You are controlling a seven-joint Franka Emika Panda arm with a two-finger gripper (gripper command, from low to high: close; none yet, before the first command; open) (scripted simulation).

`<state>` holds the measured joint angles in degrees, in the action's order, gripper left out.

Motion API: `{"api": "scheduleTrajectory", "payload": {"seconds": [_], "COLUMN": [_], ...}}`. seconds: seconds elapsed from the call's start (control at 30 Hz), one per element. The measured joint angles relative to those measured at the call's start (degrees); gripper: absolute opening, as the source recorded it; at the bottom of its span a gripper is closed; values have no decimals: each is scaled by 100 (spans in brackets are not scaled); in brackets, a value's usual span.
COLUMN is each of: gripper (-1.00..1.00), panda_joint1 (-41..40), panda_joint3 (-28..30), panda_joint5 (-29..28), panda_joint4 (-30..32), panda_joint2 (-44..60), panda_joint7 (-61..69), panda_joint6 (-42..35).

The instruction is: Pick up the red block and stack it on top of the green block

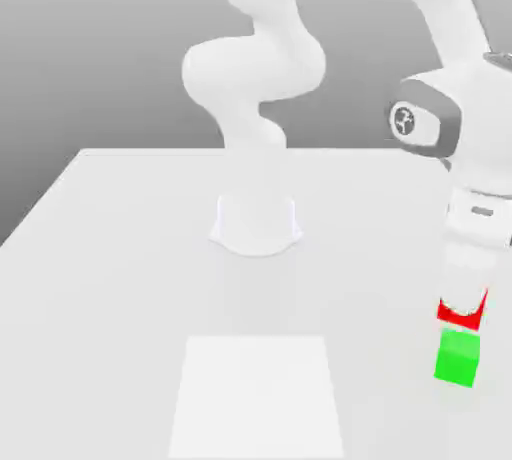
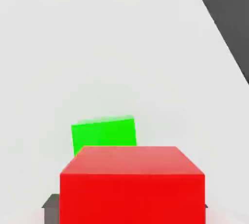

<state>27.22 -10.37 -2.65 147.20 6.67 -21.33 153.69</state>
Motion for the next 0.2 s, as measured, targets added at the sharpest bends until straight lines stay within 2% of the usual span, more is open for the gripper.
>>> {"api": "scheduleTrajectory", "payload": {"seconds": [0.07,0.1,0.2], "gripper": [-100,100,100], "panda_joint1": [62,89,89], "panda_joint3": [88,132,132], "panda_joint5": [-187,-276,-276], "panda_joint4": [-21,-31,-31], "panda_joint2": [386,568,568], "panda_joint7": [-133,-199,-199], "panda_joint6": [359,527,527]}}
